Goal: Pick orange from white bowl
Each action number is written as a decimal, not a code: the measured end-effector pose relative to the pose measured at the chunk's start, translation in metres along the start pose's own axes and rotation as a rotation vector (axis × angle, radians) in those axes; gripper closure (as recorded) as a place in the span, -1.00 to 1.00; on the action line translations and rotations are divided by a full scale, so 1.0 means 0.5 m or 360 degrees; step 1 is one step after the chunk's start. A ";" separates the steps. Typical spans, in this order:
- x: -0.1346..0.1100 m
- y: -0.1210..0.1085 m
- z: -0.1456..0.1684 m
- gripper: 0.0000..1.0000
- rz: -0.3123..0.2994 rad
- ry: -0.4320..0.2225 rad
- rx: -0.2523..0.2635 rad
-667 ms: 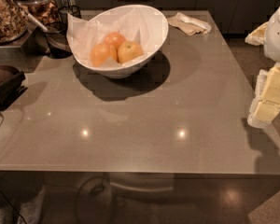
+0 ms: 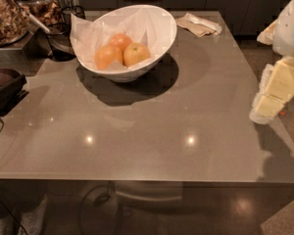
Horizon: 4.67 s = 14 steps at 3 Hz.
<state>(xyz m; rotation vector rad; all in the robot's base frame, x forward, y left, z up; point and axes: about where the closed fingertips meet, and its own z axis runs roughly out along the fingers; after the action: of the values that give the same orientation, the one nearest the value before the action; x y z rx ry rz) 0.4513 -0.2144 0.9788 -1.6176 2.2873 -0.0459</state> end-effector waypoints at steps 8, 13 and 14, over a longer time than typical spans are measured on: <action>-0.381 -0.180 0.104 -1.00 0.0039 -0.0303 -0.0110; -0.516 -0.272 0.226 -0.54 0.0077 -0.0310 -0.0276; -0.527 -0.277 0.248 -0.54 0.0077 -0.0296 -0.0285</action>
Offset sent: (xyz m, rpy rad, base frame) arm 0.0773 0.0526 0.0062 0.0272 0.1225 -0.0795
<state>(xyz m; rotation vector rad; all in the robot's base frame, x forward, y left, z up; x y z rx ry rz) 0.6914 0.0003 0.9589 -1.5762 2.2381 0.3164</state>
